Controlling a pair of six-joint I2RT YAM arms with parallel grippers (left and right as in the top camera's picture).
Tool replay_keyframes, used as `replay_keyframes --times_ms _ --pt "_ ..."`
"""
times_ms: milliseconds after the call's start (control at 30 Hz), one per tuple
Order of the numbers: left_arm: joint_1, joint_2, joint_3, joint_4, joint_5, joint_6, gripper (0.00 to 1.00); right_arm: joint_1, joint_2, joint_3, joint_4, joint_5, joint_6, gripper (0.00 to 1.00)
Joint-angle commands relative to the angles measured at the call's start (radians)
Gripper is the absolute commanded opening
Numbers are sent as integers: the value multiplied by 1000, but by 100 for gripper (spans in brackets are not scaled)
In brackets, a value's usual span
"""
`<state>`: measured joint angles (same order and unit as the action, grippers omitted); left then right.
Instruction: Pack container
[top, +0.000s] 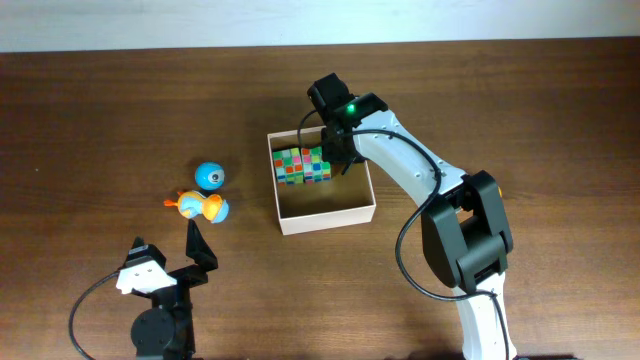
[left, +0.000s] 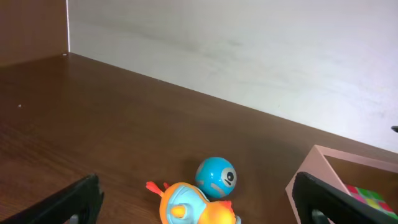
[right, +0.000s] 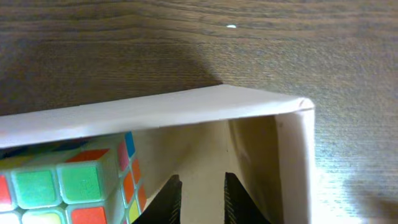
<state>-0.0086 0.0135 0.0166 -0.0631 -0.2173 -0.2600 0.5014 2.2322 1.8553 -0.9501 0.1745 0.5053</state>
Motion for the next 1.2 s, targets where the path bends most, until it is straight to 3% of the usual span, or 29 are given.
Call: replay_keyframes --times_ms 0,433,1167 --pt "5 -8 -7 2 -7 15 99 -6 2 -4 -11 48 81 18" --pt "5 -8 -7 2 -7 15 99 -6 2 -4 -28 69 151 19" --pt "5 -8 -7 2 -7 15 99 -12 2 -4 -64 58 391 18"
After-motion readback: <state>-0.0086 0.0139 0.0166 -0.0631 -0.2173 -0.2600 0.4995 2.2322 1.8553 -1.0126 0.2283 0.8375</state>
